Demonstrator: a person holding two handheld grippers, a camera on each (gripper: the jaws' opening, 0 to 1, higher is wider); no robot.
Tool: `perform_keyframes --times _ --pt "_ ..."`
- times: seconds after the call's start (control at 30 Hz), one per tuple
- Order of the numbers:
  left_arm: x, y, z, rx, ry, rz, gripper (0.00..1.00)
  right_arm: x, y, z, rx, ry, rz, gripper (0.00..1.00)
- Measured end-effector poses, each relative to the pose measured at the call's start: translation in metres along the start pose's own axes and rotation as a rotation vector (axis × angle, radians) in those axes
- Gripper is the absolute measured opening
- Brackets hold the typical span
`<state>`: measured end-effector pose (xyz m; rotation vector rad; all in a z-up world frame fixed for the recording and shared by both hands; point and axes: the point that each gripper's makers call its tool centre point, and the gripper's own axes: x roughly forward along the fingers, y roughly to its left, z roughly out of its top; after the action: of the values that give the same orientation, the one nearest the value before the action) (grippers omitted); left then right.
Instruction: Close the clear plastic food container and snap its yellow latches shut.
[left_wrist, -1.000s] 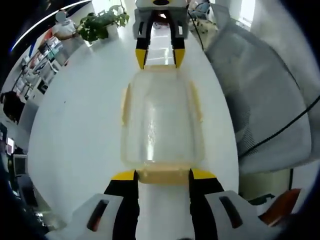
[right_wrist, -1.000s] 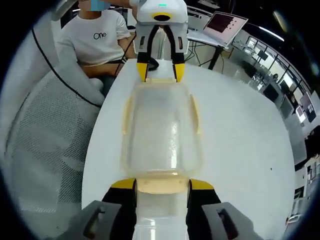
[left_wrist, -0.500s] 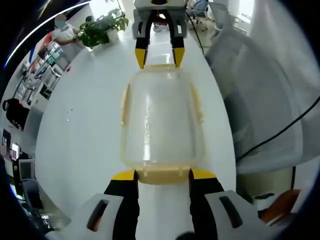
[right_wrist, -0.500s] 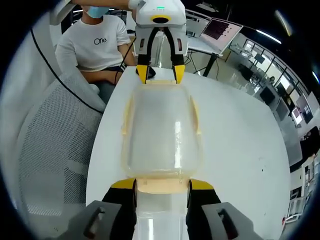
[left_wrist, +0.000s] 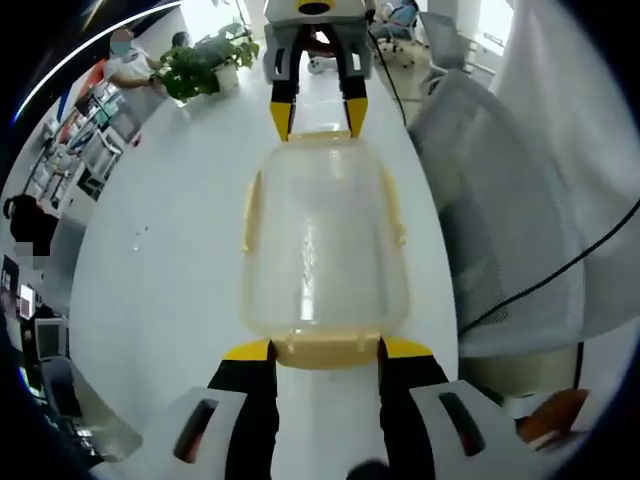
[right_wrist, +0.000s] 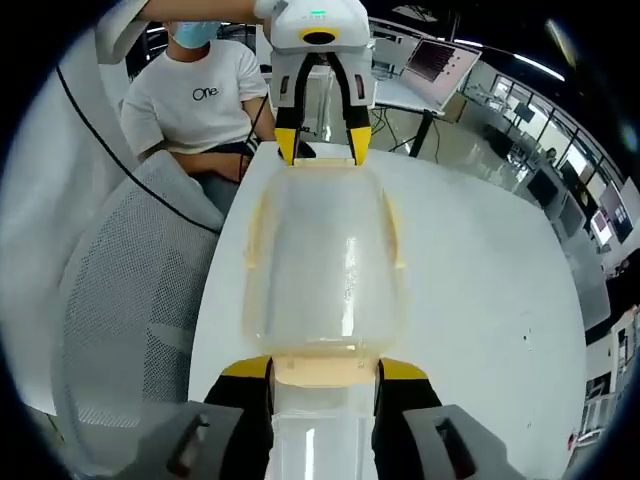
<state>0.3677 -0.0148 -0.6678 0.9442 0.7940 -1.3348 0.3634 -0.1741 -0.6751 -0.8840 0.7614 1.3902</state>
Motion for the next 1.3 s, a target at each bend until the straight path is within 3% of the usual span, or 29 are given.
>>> perform_keyframes --times 0.4,0.7,0.77,1.3 --pt "0.000 0.000 0.015 -0.011 0.015 -0.003 0.36 -0.016 0.000 -0.007 0.003 -0.001 0.003 0.36" --pt "0.007 -0.001 0.034 -0.007 0.012 -0.004 0.36 -0.027 0.004 -0.023 0.008 0.001 0.003 0.36" --pt "0.007 -0.002 0.041 -0.044 -0.001 -0.005 0.36 -0.029 0.004 -0.029 0.004 0.007 -0.003 0.36" --pt "0.027 -0.002 0.069 0.014 0.033 0.000 0.36 -0.046 0.007 -0.061 0.021 0.000 -0.005 0.36"
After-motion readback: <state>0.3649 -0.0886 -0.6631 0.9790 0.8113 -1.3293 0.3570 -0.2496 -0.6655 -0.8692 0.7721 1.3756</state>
